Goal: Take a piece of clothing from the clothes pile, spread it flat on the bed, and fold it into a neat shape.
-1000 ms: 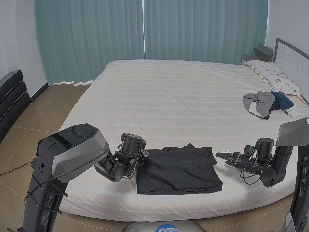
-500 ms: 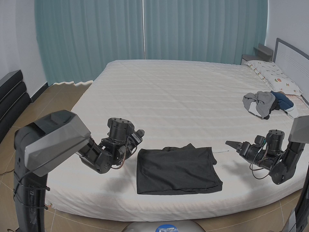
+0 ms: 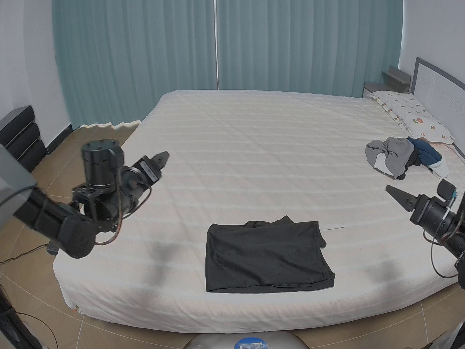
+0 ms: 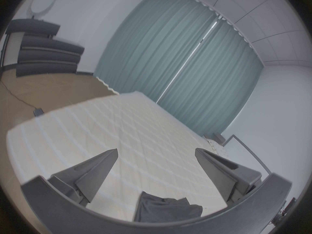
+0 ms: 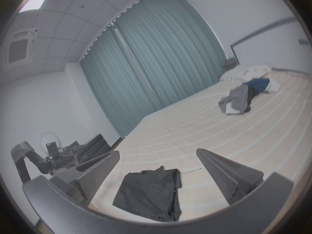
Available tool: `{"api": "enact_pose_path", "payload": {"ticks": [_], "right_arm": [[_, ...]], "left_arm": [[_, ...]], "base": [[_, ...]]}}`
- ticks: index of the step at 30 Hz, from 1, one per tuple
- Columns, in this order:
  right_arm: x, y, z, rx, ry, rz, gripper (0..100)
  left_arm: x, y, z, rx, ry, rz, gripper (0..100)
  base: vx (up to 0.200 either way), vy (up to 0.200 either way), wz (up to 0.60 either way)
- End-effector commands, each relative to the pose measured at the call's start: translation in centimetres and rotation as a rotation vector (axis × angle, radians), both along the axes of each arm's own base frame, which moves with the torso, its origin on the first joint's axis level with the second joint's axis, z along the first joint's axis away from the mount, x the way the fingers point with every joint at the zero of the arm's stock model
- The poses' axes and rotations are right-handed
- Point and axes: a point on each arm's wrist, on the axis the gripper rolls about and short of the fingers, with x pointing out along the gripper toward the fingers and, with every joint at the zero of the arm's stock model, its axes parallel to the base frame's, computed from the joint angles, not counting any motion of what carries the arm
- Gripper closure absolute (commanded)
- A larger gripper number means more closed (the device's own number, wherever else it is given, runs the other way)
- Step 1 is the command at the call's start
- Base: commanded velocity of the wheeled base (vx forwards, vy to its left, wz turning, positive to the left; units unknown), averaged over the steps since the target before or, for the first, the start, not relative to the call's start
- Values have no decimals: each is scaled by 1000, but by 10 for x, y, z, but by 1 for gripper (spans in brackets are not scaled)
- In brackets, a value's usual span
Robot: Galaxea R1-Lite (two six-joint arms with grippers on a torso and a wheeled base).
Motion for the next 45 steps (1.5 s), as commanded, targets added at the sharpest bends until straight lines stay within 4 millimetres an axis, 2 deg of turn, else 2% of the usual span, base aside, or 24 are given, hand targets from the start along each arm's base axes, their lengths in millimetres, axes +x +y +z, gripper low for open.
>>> {"api": "enact_pose_path", "payload": {"ticks": [1, 5, 10, 11, 12, 15, 18, 19, 20, 21, 22, 23, 24, 29, 35, 40, 42, 45], "right_arm": [[-87, -10, 41, -192, -198, -103, 0], [-124, -6, 43, -218, -220, -107, 0], [-169, 0, 34, -267, -242, -103, 0], [-169, 0, 34, -267, -242, -103, 0], [-182, 2, 28, -278, -227, -92, 0], [-200, 4, 16, -305, -210, -49, 0], [-216, 4, 4, -350, -223, 18, 0], [-218, 4, 4, -354, -225, 25, 0], [-226, 4, 1, -376, -246, 60, 0], [-227, 4, 0, -378, -247, 65, 0], [-233, 3, -3, -391, -248, 82, 0], [-234, 3, -4, -391, -247, 84, 0], [-241, 2, -8, -399, -243, 87, 0], [-249, 4, -16, -419, -260, 46, 0], [-249, 4, -25, -451, -291, 1, 0], [-241, 2, -37, -515, -291, -77, 0], [-231, 1, -54, -598, -316, -126, 0], [-230, 1, -55, -643, -324, -145, 0]], "left_arm": [[-91, 45, 59, 85, -205, 104, 0], [-133, 58, 64, 171, -247, 137, 0], [-179, 70, 63, 238, -287, 202, 0], [-179, 70, 63, 238, -287, 202, 0], [-198, 74, 60, 279, -281, 221, 0], [-230, 85, 63, 313, -287, 248, 0], [-260, 100, 62, 357, -283, 286, 0], [-263, 101, 61, 361, -286, 292, 0], [-278, 108, 57, 377, -289, 312, 0], [-280, 110, 57, 376, -290, 318, 0], [-293, 116, 53, 380, -289, 351, 0], [-294, 116, 53, 381, -289, 355, 0], [-308, 123, 45, 416, -262, 415, 0], [-341, 131, 32, 521, -273, 547, 0], [-363, 131, 22, 538, -326, 669, 0], [-370, 127, 12, 556, -327, 737, 0], [-376, 126, 4, 565, -371, 736, 0], [-374, 126, 2, 553, -375, 736, 0]], "base": [[0, 0, 0], [0, 0, 0], [0, 0, 0], [0, 0, 0], [0, 0, 0], [0, 0, 0], [0, 0, 0], [0, 0, 0], [0, 0, 0], [0, 0, 0], [0, 0, 0], [0, 0, 0], [0, 0, 0], [0, 0, 0], [0, 0, 0], [0, 0, 0], [0, 0, 0], [0, 0, 0]]}}
